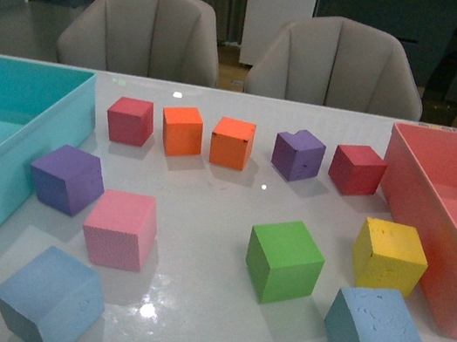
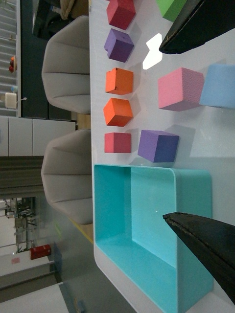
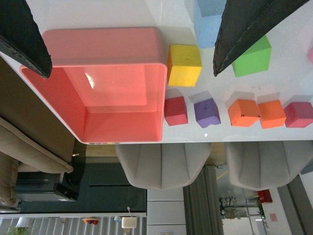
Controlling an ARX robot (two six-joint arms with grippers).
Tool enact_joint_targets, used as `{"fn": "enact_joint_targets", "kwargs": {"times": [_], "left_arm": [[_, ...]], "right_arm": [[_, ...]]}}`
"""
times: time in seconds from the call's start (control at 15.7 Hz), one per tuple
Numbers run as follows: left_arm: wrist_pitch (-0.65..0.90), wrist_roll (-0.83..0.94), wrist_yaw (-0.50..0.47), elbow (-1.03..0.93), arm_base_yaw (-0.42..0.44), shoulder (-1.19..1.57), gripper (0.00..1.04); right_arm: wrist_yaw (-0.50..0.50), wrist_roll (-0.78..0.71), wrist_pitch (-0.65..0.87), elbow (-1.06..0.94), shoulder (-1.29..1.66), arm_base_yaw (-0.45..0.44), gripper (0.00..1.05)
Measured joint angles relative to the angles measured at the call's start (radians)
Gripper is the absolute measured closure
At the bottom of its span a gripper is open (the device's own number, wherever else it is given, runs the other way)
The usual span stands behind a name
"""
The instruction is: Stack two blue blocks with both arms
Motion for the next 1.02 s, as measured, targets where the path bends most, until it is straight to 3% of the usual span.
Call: {"fn": "enact_joint_targets", "kwargs": {"times": [0.77,0.89,1.02], "left_arm": [[0.0,0.0,0.0,0.0,0.0,0.0,0.07],[0.0,0.0,0.0,0.0,0.0,0.0,0.07],[0.0,0.0,0.0,0.0,0.0,0.0,0.07]], "right_arm": [[0.0,0.0,0.0,0.0,0.0,0.0,0.06],[0.267,0.03,0.203,0.039,0.2,0.102,0.06],[0.334,0.033,0.475,0.166,0.535,0.123,0.06]]}}
